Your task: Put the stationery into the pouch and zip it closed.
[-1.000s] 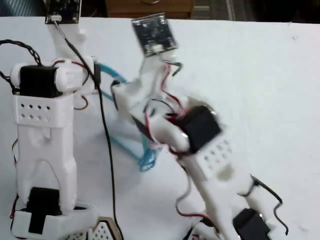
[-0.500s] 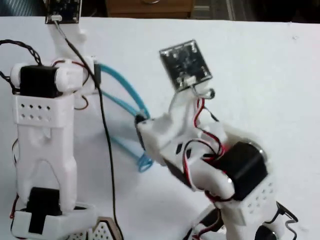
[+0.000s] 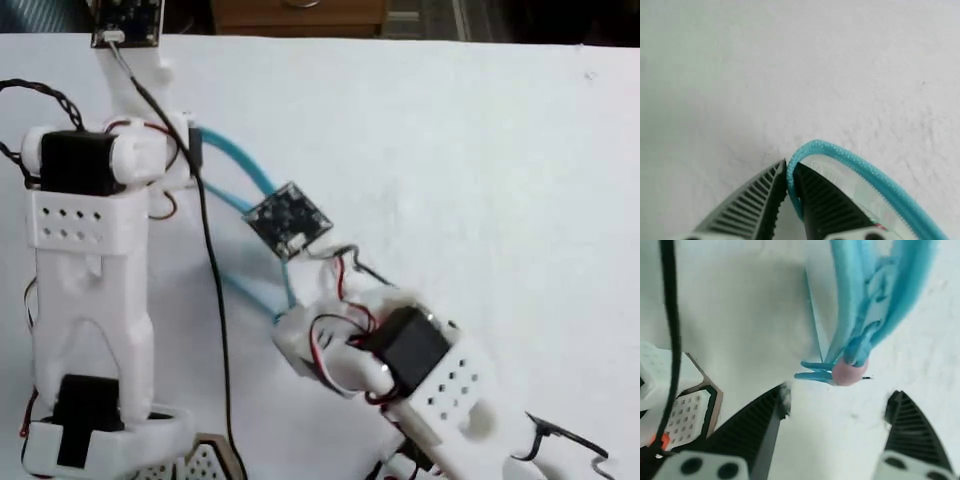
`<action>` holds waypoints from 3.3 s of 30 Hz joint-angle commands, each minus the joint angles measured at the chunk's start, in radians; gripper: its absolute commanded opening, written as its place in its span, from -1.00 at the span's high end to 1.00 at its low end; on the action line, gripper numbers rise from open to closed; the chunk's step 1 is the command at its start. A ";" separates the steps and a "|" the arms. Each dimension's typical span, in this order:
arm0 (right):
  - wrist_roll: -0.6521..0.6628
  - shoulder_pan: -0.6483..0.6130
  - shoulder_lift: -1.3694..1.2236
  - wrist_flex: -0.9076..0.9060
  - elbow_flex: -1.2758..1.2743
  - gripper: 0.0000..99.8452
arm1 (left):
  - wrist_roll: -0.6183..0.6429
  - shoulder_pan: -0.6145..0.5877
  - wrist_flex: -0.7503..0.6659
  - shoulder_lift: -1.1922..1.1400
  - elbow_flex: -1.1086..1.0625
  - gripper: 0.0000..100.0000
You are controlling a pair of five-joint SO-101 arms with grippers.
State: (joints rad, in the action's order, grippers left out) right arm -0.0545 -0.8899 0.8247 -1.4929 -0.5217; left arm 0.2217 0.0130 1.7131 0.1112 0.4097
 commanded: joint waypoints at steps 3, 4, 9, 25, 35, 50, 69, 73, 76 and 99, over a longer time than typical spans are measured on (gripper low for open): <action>0.118 -0.005 0.150 0.008 -0.161 0.40 | -0.003 -0.007 0.023 -0.002 -0.003 0.95; 0.144 -0.005 0.183 -0.005 -0.189 0.40 | -0.003 -0.007 0.023 -0.002 -0.003 0.95; 0.203 -0.004 0.297 0.022 -0.301 0.40 | -0.003 -0.007 0.023 -0.002 -0.003 0.95; 0.207 0.097 0.297 0.443 -0.574 0.40 | -0.003 -0.007 0.021 -0.002 -0.003 0.95; 0.203 0.120 0.298 0.544 -0.641 0.93 | -0.003 -0.007 0.020 -0.004 -0.003 0.95; 0.209 0.194 0.539 0.404 -0.634 0.97 | -0.003 -0.007 0.023 -0.002 -0.003 0.95; 0.204 0.377 0.905 0.579 -0.626 0.97 | -0.003 -0.007 0.023 -0.002 -0.003 0.95; 0.209 0.383 0.963 0.591 -0.585 0.96 | -0.003 -0.007 0.023 -0.002 -0.003 0.95; 0.249 0.384 0.974 0.657 -0.568 0.96 | -0.003 -0.007 0.023 -0.002 -0.003 0.95; 0.371 0.378 0.975 0.832 -0.483 0.96 | -0.005 -0.007 -0.002 -0.012 -0.002 0.95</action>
State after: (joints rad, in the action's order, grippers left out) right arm 0.3076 -0.5201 1.7990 -0.6782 -1.0326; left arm 0.2217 0.0115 1.7116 0.1112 0.4112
